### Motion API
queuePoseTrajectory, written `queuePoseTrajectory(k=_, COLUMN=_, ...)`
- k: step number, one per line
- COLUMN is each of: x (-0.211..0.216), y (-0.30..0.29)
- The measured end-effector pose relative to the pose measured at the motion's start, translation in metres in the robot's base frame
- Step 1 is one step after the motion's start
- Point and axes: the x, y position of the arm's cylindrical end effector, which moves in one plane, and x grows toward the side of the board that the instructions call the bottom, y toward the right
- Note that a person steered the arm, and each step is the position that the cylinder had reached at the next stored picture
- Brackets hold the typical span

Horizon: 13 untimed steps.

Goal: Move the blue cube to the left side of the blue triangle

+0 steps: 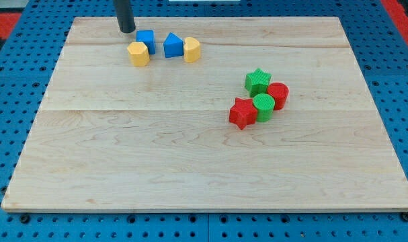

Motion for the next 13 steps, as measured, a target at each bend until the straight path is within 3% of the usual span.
queuePoseTrajectory(k=2, x=0.003, y=0.012)
queuePoseTrajectory(k=3, x=0.061, y=0.085)
queuePoseTrajectory(k=6, x=0.109, y=0.106)
queuePoseTrajectory(k=7, x=0.112, y=0.155)
queuePoseTrajectory(k=8, x=0.138, y=0.154)
queuePoseTrajectory(k=9, x=0.147, y=0.085)
queuePoseTrajectory(k=10, x=0.117, y=0.046)
queuePoseTrajectory(k=11, x=0.132, y=0.053)
queuePoseTrajectory(k=12, x=0.172, y=0.096)
queuePoseTrajectory(k=13, x=0.178, y=0.158)
